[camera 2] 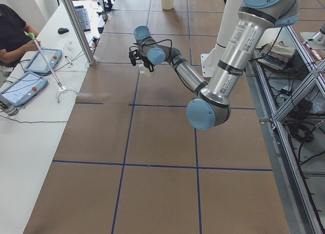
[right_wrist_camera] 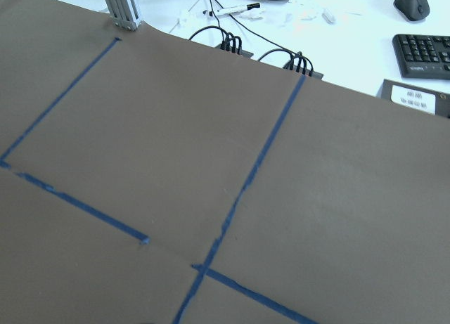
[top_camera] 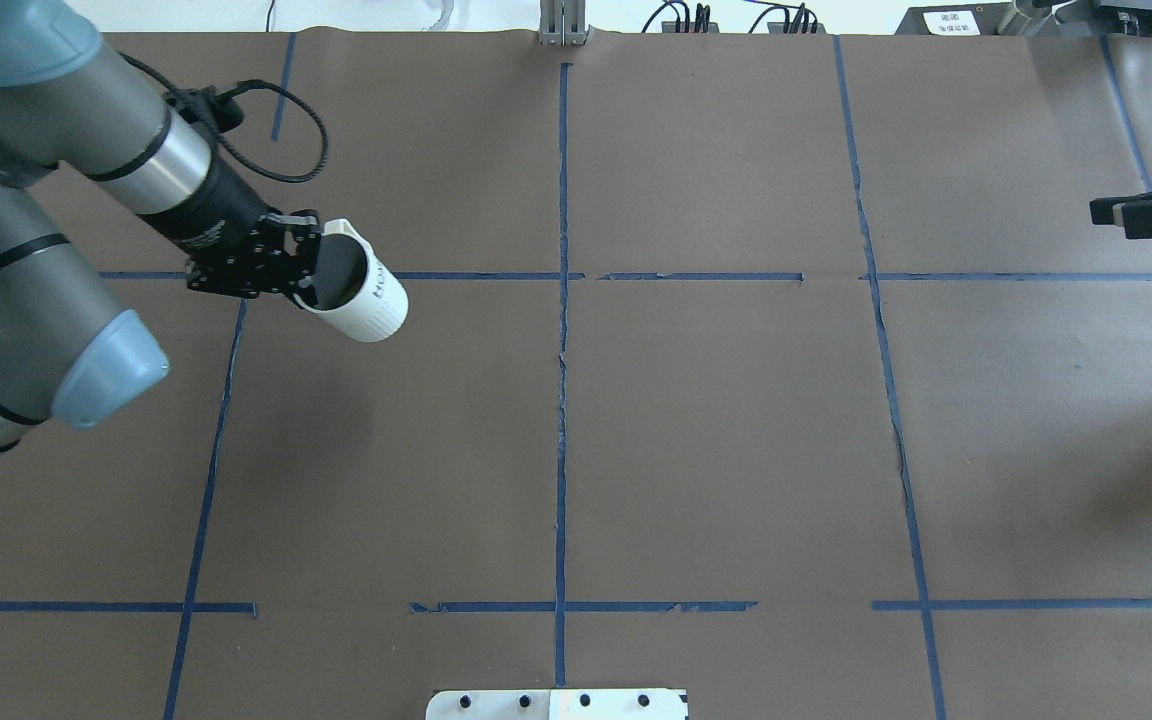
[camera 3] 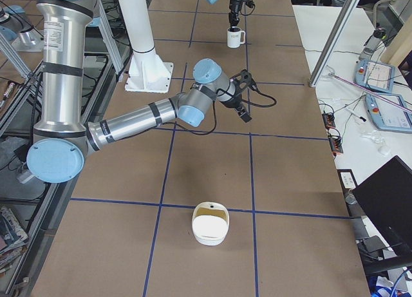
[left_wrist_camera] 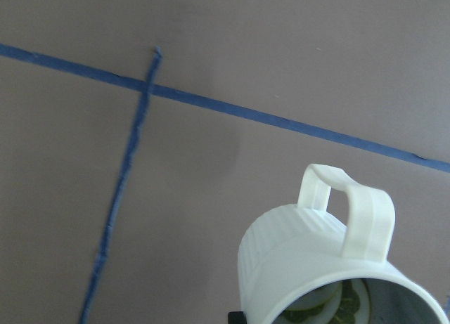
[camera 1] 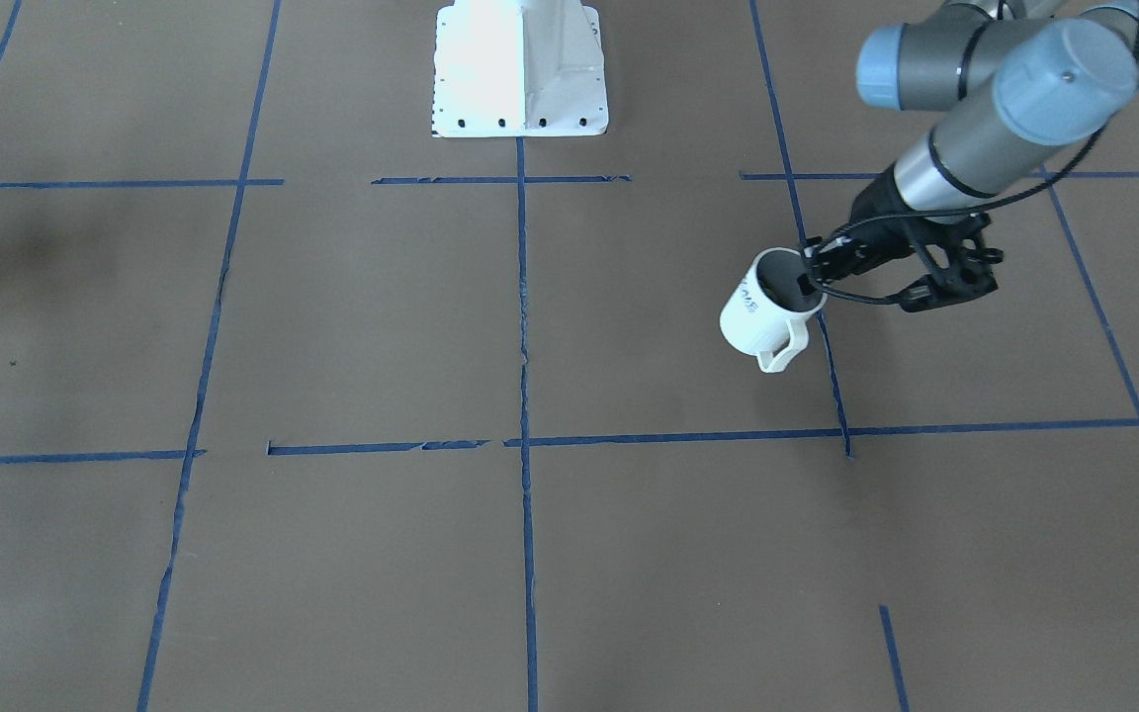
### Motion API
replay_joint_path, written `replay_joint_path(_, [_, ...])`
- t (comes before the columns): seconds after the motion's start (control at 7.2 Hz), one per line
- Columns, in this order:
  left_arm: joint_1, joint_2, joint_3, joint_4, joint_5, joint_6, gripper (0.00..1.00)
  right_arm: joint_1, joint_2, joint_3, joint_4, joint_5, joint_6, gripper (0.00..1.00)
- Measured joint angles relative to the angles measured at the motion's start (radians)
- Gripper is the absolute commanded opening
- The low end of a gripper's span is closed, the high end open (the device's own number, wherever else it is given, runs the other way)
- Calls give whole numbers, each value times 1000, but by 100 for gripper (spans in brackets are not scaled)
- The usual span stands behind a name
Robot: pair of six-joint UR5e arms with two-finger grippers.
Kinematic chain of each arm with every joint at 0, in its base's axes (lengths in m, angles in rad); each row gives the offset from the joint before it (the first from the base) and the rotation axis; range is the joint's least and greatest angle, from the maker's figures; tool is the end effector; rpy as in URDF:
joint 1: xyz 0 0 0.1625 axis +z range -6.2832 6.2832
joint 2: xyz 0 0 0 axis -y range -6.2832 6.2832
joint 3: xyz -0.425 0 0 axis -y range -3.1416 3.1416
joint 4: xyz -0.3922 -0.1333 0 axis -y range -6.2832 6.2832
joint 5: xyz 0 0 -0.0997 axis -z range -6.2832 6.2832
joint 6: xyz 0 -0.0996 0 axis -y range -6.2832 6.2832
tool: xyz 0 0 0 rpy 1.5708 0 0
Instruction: Left arm hands cup to right arm to dump lemon
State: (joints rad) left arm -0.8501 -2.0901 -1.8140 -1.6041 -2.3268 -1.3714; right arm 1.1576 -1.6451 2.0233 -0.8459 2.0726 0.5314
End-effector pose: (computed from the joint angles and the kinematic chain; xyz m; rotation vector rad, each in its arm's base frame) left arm 0.3577 -0.5057 0.2400 -0.2395 1.0128 -0.2907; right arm -0.1048 -0.4518 0.3919 0.7546 -0.8891 -0.1721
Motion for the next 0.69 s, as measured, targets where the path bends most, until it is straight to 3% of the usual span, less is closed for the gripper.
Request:
replay_joint_path(0.42, [51, -293, 212, 25, 17, -183, 0, -146, 85, 27, 31, -194, 58, 100])
replay_joint_path(0.69, [60, -413, 323, 25, 13, -222, 0, -314, 123, 43, 63, -446, 122, 100])
